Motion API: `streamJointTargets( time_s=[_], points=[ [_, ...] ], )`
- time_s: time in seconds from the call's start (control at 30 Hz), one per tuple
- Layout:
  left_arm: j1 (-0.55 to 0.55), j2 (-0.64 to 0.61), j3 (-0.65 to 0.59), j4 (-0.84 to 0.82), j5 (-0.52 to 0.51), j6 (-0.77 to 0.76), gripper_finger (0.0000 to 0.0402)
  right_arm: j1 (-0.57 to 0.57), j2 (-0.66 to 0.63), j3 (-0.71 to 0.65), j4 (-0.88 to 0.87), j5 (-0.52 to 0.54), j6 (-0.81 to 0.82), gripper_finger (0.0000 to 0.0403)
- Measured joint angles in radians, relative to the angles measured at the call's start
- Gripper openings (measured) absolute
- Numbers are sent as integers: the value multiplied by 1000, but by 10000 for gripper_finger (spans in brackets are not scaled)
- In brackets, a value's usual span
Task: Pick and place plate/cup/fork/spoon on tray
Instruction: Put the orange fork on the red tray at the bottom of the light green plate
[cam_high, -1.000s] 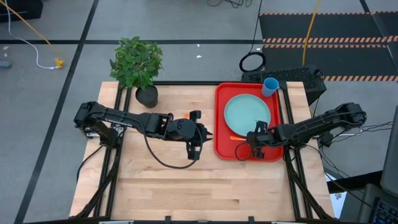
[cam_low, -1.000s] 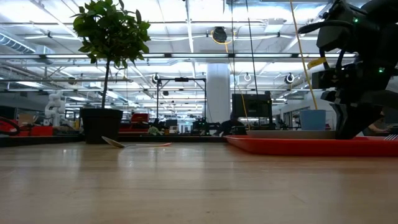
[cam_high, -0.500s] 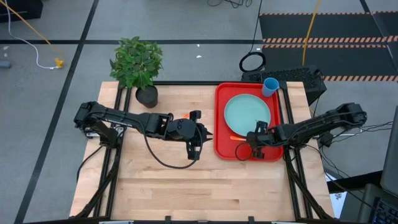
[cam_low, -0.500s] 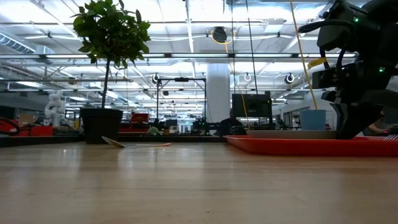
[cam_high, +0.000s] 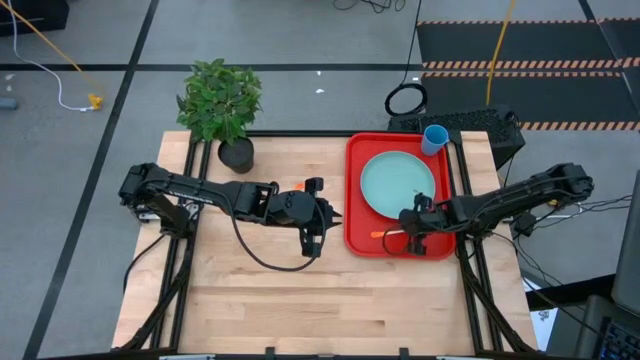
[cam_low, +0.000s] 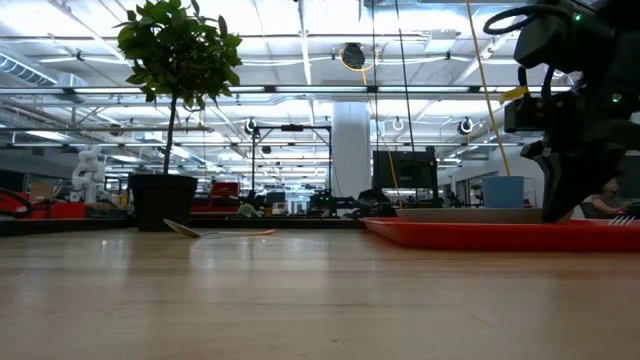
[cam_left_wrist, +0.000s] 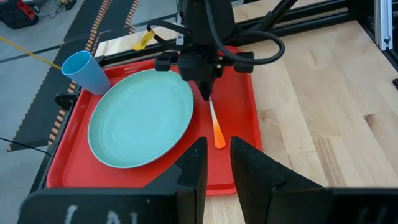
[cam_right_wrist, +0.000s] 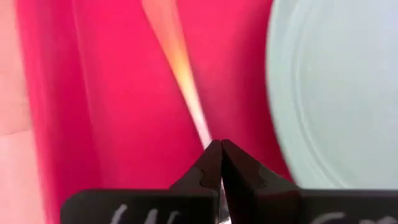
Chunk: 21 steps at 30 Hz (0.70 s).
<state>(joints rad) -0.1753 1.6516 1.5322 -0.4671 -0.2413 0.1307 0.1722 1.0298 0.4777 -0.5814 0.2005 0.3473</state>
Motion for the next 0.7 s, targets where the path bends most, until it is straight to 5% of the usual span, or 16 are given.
streamJointTargets(
  time_s=[0.27, 0.7],
  points=[
    [0, 0, 0, 17, 0, 0, 74, 0, 19, 1, 115, -46, 8, 0],
    [0, 0, 0, 27, 0, 5, 74, 1, 222, 5, 282, -97, -40, 0]
  ],
)
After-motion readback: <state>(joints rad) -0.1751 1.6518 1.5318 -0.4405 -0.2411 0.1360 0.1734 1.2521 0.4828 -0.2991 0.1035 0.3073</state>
